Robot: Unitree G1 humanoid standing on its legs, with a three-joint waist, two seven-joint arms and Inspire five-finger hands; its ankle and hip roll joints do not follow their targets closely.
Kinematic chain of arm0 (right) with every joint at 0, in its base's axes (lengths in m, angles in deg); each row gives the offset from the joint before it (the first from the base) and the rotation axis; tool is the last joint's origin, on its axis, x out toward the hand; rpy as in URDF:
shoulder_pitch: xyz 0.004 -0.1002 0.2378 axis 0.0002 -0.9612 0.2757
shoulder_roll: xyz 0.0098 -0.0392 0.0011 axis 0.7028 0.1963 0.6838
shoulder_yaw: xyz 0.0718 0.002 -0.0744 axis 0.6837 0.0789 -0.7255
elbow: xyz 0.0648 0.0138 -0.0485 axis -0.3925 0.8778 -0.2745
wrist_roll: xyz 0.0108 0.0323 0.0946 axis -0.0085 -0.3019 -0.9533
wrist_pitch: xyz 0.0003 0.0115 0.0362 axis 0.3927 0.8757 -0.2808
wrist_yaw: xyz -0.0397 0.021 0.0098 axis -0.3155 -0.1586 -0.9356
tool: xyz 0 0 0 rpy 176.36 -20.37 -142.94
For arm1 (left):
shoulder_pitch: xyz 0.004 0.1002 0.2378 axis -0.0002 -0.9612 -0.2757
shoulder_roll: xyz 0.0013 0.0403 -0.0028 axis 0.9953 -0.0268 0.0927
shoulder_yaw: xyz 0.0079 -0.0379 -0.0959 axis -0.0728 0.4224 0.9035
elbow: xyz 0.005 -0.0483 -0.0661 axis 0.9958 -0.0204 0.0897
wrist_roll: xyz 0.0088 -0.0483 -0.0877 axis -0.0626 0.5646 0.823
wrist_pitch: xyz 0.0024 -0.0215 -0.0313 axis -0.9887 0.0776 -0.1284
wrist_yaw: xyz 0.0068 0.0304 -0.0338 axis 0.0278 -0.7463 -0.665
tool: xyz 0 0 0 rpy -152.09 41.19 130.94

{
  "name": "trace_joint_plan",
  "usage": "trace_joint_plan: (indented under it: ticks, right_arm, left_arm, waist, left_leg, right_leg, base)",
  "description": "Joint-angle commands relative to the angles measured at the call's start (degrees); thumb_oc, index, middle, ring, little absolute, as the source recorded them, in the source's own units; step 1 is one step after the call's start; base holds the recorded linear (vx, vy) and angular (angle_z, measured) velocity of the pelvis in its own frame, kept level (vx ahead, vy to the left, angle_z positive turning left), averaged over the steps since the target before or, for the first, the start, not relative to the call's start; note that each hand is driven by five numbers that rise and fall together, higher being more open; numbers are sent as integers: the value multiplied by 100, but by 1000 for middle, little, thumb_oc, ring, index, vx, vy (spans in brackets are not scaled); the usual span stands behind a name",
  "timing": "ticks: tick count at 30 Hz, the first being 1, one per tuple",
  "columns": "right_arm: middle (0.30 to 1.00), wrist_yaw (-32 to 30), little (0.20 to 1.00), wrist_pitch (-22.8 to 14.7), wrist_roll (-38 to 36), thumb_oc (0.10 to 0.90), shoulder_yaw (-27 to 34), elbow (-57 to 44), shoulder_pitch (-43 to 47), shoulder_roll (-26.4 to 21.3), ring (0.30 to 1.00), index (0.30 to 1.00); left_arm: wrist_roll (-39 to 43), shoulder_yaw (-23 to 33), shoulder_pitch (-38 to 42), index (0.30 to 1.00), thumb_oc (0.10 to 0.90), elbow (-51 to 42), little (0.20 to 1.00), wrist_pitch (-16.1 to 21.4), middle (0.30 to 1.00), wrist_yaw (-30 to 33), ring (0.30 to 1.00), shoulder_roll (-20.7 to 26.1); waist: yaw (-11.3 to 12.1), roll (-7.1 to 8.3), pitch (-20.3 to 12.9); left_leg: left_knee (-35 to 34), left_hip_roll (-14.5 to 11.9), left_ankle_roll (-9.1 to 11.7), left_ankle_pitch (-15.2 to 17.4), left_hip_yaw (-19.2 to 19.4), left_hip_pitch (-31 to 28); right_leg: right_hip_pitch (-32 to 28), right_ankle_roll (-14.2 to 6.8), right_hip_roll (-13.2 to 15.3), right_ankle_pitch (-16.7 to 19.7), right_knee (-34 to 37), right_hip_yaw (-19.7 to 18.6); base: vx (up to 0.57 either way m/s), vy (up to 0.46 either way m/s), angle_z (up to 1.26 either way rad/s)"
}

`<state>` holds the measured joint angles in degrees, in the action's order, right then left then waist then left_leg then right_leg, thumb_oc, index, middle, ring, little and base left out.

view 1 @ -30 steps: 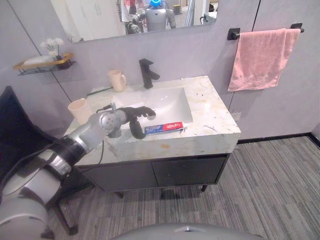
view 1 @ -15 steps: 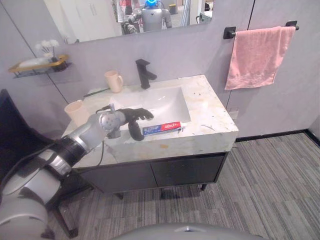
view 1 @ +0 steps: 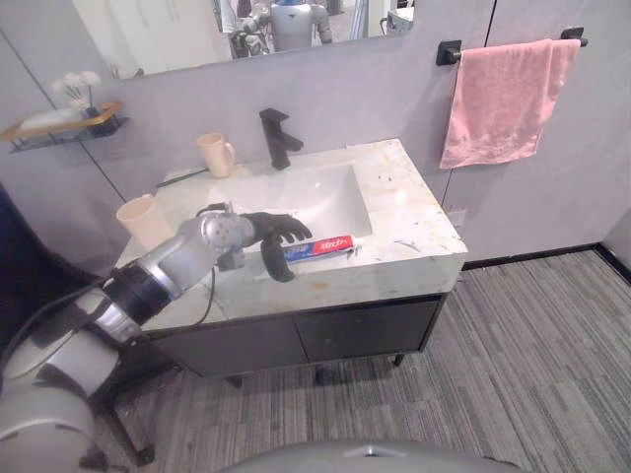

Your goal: Organize the bathroom.

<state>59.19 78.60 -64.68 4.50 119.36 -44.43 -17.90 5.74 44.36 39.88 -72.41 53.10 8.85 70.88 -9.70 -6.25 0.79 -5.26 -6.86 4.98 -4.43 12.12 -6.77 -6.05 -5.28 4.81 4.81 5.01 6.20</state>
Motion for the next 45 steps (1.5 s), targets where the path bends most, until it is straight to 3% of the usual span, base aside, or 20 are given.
trace_joint_plan:
  ticks: [1,15,45]
  right_arm:
    - [900,-95,900,-54,-16,800,-142,76,322,-232,900,900]
    - [900,-84,900,-67,-129,800,-65,74,305,-305,900,900]
    - [900,-72,900,-74,-187,800,-37,50,253,-276,900,900]
  left_arm:
    - [-154,300,1403,900,800,116,900,8,900,27,900,593]
    - [12,181,1619,900,800,100,900,-66,900,-245,900,809]
    - [-483,226,1427,900,800,-4,900,-232,900,-828,900,751]
  waist:
    - [3,76,85]
    - [-5,37,107]
    - [-29,53,116]
  left_leg:
    - [67,181,-241,422,19,-305]
    - [70,205,-239,417,19,-310]
    - [78,230,-270,452,43,-309]
  right_leg:
    - [-63,-85,-87,-517,-270,48]
    - [-73,-85,-79,-524,-275,87]
    - [-61,-82,-100,-539,-288,68]
  base:
    - [0,0,0]
    - [0,0,0]
    - [0,0,0]
